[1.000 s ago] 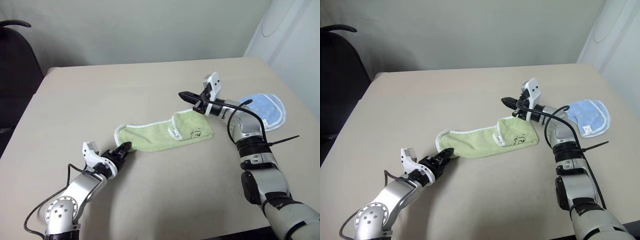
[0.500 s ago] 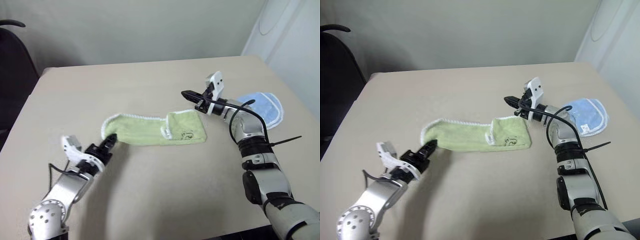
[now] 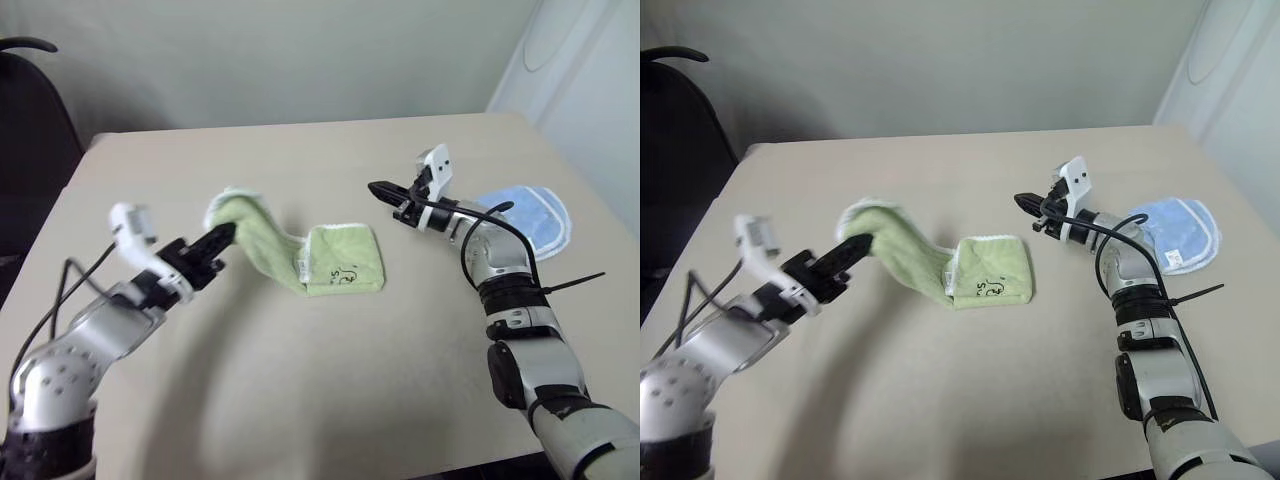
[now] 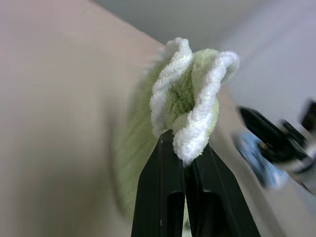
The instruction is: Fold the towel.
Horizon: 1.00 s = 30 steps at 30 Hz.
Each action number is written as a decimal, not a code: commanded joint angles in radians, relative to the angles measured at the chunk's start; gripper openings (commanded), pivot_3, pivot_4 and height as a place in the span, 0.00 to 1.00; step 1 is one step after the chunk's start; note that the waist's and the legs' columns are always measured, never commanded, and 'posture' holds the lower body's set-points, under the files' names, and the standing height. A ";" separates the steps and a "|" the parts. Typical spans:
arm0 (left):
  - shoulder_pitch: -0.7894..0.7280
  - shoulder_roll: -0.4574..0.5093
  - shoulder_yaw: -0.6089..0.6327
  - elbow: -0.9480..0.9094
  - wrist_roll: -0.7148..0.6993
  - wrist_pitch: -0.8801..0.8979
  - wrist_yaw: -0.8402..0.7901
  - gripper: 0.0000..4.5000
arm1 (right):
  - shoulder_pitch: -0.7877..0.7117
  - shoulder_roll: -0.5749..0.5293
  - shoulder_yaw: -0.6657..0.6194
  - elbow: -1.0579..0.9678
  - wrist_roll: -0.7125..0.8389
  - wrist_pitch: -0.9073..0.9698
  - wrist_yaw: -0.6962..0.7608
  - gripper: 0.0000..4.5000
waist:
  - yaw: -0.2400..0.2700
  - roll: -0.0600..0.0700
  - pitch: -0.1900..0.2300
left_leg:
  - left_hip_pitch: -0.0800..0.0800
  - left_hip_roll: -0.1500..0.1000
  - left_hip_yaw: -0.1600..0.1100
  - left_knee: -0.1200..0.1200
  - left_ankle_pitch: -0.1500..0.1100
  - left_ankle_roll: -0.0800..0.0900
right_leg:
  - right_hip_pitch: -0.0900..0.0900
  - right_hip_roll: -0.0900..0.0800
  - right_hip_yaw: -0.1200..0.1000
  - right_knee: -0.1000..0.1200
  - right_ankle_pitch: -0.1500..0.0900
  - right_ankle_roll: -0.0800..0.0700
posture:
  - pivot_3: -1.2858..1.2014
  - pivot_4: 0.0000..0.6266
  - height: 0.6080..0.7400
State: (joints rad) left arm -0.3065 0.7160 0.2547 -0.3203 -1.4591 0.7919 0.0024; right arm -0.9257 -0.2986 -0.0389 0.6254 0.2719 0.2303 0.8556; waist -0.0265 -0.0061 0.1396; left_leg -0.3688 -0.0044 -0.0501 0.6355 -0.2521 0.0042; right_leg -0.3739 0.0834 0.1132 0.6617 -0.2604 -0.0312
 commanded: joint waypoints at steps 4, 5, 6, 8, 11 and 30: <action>-0.311 -0.065 -0.289 0.119 0.238 0.137 -0.158 0.01 | -0.070 -0.009 -0.075 0.068 0.002 -0.068 -0.116 0.00 | -0.001 0.000 0.000 | -0.004 0.000 0.000 0.000 0.000 0.000 | -0.003 0.000 0.000 0.000 0.000 0.000 | 0.52 0.24 1.00; -0.346 -0.083 -0.334 0.138 0.285 0.149 -0.184 0.01 | -0.071 -0.011 -0.084 0.072 0.005 -0.071 -0.131 0.00 | -0.002 0.000 0.000 | -0.006 0.000 0.000 0.000 0.000 0.000 | -0.006 0.000 0.000 0.000 0.000 0.000 | 0.52 0.24 1.00; -0.381 -0.105 -0.381 0.161 0.333 0.160 -0.209 0.01 | -0.070 -0.014 -0.093 0.073 0.008 -0.073 -0.146 0.00 | -0.002 0.000 0.000 | -0.008 0.000 0.000 0.001 0.000 0.000 | -0.008 0.000 0.000 0.001 0.000 0.000 | 0.52 0.24 1.00; -0.429 -0.144 -0.459 0.199 0.421 0.169 -0.265 0.01 | -0.064 -0.017 -0.110 0.065 0.013 -0.072 -0.171 0.00 | -0.003 0.000 0.000 | -0.014 0.000 0.000 0.003 0.000 0.000 | -0.015 0.000 0.000 0.002 0.000 0.000 | 0.52 0.24 1.00; -0.464 -0.184 -0.552 0.242 0.537 0.170 -0.355 0.01 | -0.036 -0.024 -0.122 0.026 0.014 -0.062 -0.193 0.00 | -0.007 0.000 0.000 | -0.020 0.000 0.001 0.010 0.001 -0.001 | -0.021 0.000 0.000 0.002 0.000 0.000 | 0.52 0.24 1.00; -0.424 -0.363 -0.174 0.208 0.484 0.236 -0.419 0.92 | 0.021 -0.038 -0.090 -0.064 0.000 -0.019 -0.169 0.00 | -0.009 0.000 0.000 | -0.022 0.000 0.001 0.013 0.001 -0.001 | -0.024 0.000 0.001 0.015 0.000 0.002 | 0.52 0.24 1.00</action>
State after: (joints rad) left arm -0.7206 0.3547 0.0025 -0.0632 -0.9279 1.0332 -0.4286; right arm -0.8828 -0.3269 -0.1320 0.5902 0.2701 0.2191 0.6693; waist -0.0358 -0.0063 0.1395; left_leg -0.3903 -0.0044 -0.0488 0.6485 -0.2509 0.0028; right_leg -0.3985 0.0839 0.1140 0.6769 -0.2605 -0.0293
